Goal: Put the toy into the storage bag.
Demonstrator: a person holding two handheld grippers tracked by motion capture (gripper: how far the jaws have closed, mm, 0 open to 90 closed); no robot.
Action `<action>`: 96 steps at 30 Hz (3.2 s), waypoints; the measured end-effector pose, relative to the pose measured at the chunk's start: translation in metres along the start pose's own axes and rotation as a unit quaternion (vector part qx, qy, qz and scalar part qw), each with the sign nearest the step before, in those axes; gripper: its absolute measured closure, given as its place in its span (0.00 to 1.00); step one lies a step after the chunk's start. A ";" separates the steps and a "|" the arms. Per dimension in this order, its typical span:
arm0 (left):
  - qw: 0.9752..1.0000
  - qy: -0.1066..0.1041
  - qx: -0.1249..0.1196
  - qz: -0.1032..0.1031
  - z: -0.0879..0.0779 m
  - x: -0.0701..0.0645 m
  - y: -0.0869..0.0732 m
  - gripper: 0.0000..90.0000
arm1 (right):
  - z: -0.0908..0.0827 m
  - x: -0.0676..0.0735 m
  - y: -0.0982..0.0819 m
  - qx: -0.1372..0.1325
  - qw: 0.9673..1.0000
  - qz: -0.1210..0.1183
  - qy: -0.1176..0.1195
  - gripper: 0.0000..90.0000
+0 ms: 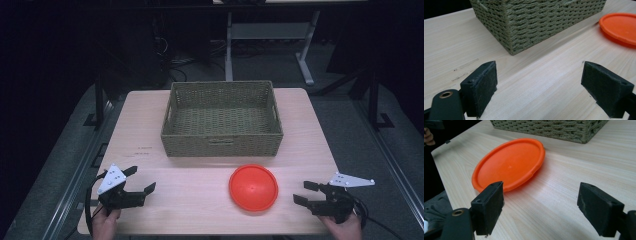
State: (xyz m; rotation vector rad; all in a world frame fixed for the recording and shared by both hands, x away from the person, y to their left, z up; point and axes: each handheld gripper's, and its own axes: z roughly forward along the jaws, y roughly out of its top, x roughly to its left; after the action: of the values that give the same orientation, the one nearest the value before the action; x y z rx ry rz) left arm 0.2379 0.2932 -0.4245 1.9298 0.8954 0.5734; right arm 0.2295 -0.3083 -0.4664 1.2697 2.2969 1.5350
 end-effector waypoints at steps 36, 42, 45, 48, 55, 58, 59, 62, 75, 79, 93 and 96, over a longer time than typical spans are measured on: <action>1.000 -0.004 -0.005 0.003 0.004 0.001 0.000 0.14 | 0.075 -0.002 0.099 0.195 0.980 -0.007 0.035 0.43; 1.000 -0.003 -0.005 0.001 0.003 0.002 0.000 0.14 | 0.087 -0.009 0.095 0.223 0.974 0.002 0.037 0.48; 1.000 -0.002 -0.004 0.002 0.003 0.002 0.000 0.14 | 0.092 -0.012 0.093 0.234 0.971 0.003 0.040 0.51; 1.000 -0.002 -0.001 0.005 0.003 0.002 0.000 0.14 | 0.095 -0.012 0.091 0.246 0.968 0.006 0.044 0.53; 1.000 0.001 -0.005 0.007 0.003 0.000 0.000 0.14 | 0.101 -0.014 0.088 0.258 0.965 0.006 0.046 0.59; 1.000 0.003 -0.010 0.003 0.002 0.000 0.000 0.14 | 0.104 -0.016 0.087 0.260 0.964 0.008 0.048 0.62; 1.000 0.002 -0.008 0.004 0.002 0.001 0.000 0.14 | 0.105 -0.016 0.086 0.259 0.964 0.010 0.050 0.64; 1.000 0.002 -0.006 0.004 0.002 0.002 0.000 0.14 | 0.106 -0.017 0.083 0.264 0.963 0.012 0.053 0.65; 1.000 0.007 -0.006 0.012 0.003 0.000 0.002 0.14 | 0.106 -0.015 0.086 0.242 0.968 0.018 0.064 0.81; 1.000 0.006 -0.009 0.008 0.003 0.000 0.002 0.14 | 0.100 -0.010 0.093 0.226 0.971 0.034 0.073 0.90; 1.000 0.006 -0.013 0.015 0.001 -0.002 0.004 0.14 | 0.078 0.022 0.126 0.189 0.980 -0.001 0.063 0.91; 1.000 0.008 -0.012 0.018 0.001 -0.002 0.003 0.14 | 0.072 0.026 0.135 0.178 0.982 -0.006 0.062 0.91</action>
State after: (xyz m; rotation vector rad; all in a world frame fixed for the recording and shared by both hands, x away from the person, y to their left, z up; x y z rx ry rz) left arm 0.2388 0.2902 -0.4221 1.9263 0.8617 0.6183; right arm 0.3260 -0.2198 -0.3841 1.2569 2.7478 1.2696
